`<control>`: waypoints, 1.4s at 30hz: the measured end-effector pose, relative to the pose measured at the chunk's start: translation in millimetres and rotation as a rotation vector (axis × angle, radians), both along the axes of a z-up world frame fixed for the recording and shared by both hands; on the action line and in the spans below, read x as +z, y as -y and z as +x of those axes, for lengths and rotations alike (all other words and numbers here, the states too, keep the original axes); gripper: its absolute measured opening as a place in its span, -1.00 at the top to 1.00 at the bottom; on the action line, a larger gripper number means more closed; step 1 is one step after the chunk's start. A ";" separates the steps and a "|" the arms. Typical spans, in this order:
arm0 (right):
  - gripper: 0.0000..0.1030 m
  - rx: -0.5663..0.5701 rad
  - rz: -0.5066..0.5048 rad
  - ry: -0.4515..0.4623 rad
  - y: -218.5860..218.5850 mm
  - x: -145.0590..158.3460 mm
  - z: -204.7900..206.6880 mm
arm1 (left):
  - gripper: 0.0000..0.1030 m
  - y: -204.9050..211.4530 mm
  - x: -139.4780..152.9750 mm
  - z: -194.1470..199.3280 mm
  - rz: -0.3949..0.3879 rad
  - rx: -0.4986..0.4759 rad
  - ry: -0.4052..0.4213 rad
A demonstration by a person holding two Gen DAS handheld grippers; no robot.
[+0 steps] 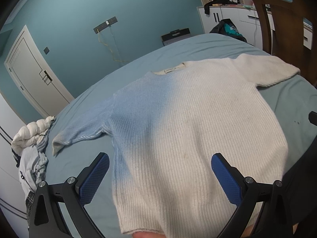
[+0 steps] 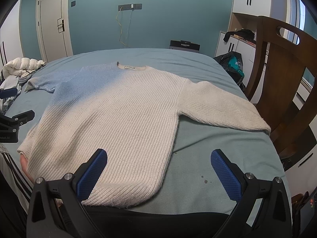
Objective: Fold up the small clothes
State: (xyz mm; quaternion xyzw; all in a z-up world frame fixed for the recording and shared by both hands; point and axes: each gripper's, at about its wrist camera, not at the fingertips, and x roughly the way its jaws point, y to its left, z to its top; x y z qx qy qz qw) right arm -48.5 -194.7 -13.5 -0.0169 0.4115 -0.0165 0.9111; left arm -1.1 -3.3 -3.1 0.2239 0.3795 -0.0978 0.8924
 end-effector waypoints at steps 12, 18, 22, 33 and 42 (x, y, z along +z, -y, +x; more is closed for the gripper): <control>-0.98 -0.001 0.003 0.001 0.0 0.5 -0.2 | -1.00 0.5 -0.7 -0.6 0.002 -0.001 0.001; -0.98 -0.001 0.003 0.001 0.1 0.4 -0.3 | -1.00 0.7 -0.8 -0.8 0.004 -0.001 0.000; -0.98 -0.001 0.004 0.002 0.1 0.5 -0.4 | -1.00 1.6 -0.5 -2.6 0.006 -0.004 0.003; -0.98 -0.001 0.004 0.001 0.6 0.1 0.1 | -1.00 1.9 -0.6 -2.8 0.007 -0.003 0.004; -0.98 0.000 0.000 0.000 0.4 -0.2 -0.4 | -1.00 2.8 -0.6 -3.3 0.009 -0.004 0.005</control>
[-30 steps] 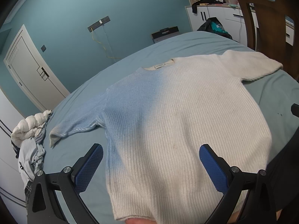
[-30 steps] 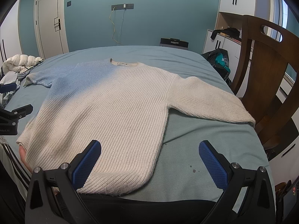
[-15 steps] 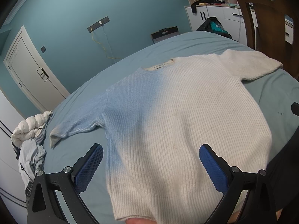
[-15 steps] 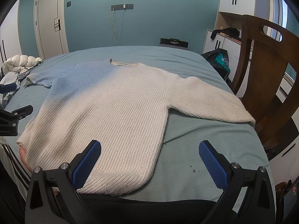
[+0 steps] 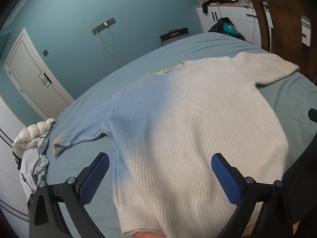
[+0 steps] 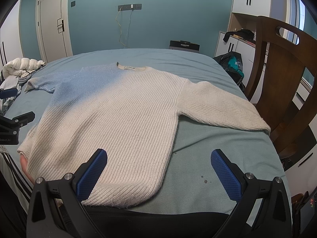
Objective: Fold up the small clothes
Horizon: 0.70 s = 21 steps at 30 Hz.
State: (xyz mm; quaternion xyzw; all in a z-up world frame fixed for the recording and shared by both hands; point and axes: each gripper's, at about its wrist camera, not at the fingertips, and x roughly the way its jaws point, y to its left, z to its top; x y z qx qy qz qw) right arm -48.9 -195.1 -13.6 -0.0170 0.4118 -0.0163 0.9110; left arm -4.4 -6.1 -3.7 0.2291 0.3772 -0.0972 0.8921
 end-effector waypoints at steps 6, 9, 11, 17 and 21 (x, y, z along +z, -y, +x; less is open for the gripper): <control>-0.98 0.003 0.000 0.012 -0.7 3.1 -2.7 | -1.00 1.5 0.9 -3.7 -0.001 -0.017 -0.006; -0.98 0.004 0.016 0.002 1.2 4.0 -1.2 | -1.00 1.7 2.0 -5.3 -0.006 -0.026 -0.015; -0.98 0.012 0.038 -0.015 2.9 4.0 2.7 | -1.00 0.5 2.4 -4.2 -0.014 -0.026 -0.031; -0.98 0.042 0.069 -0.023 -0.1 5.9 20.4 | -1.00 -7.0 2.6 4.0 -0.067 0.001 -0.072; -0.98 0.067 0.070 -0.007 -11.6 2.1 40.9 | -1.00 -12.6 6.3 4.7 -0.102 0.019 -0.061</control>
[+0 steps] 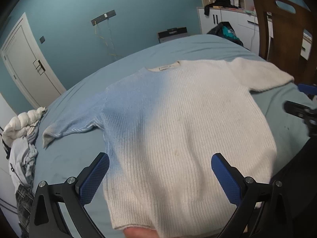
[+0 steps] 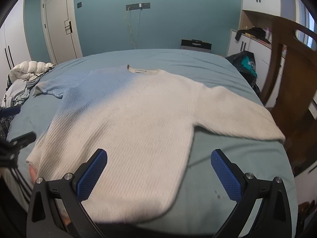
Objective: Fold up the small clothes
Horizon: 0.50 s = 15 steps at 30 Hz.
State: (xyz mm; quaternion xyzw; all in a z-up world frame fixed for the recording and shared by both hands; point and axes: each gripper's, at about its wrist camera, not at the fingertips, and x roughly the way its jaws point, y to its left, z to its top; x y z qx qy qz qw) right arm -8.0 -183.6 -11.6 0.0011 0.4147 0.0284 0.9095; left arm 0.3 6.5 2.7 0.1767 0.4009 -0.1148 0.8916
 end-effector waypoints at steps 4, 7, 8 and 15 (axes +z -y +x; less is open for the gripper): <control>-0.98 -0.006 0.005 0.016 -12.4 -10.2 20.0 | -1.00 -3.4 1.2 -0.3 -0.007 0.021 0.018; -0.98 -0.011 -0.026 -0.016 -18.5 -19.4 25.7 | -1.00 -6.9 3.2 0.5 -0.035 0.025 0.022; -0.98 -0.005 -0.048 -0.021 -21.4 -21.8 24.1 | -1.00 -9.0 4.1 2.7 -0.050 0.031 0.017; -0.98 0.016 -0.047 -0.015 -21.2 -16.8 17.0 | -1.00 -60.3 18.0 42.2 -0.266 0.077 -0.119</control>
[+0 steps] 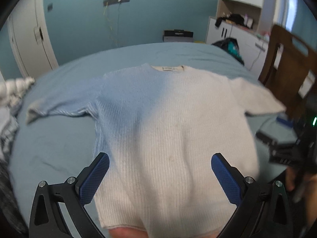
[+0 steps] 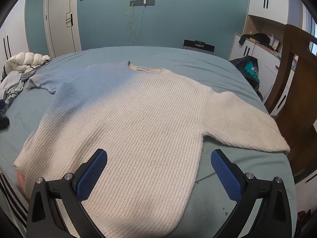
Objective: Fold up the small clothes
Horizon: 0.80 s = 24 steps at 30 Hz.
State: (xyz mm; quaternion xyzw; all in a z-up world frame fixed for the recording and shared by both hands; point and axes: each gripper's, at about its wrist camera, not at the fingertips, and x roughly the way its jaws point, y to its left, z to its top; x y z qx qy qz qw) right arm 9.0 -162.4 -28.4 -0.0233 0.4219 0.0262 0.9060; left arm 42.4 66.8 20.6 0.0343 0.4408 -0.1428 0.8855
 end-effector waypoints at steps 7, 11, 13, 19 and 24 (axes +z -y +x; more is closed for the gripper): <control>-0.98 -0.005 0.014 -0.052 4.6 -5.7 11.2 | -1.00 -129.4 -7.3 74.4 0.045 0.261 -0.081; -0.98 -0.018 0.025 -0.076 6.4 -9.2 15.0 | -1.00 -239.6 -45.0 118.3 -0.081 0.482 -0.231; -0.98 -0.025 0.026 -0.092 6.6 -12.0 18.1 | -1.00 -300.0 -70.3 140.1 -0.242 0.621 -0.314; -0.98 -0.057 0.013 -0.152 4.7 -24.4 33.1 | -0.98 -412.8 -131.7 204.1 -0.668 0.939 -0.421; -0.98 -0.082 0.004 -0.206 6.3 -35.2 41.1 | -0.98 -438.7 -161.3 273.1 -0.787 1.031 -0.391</control>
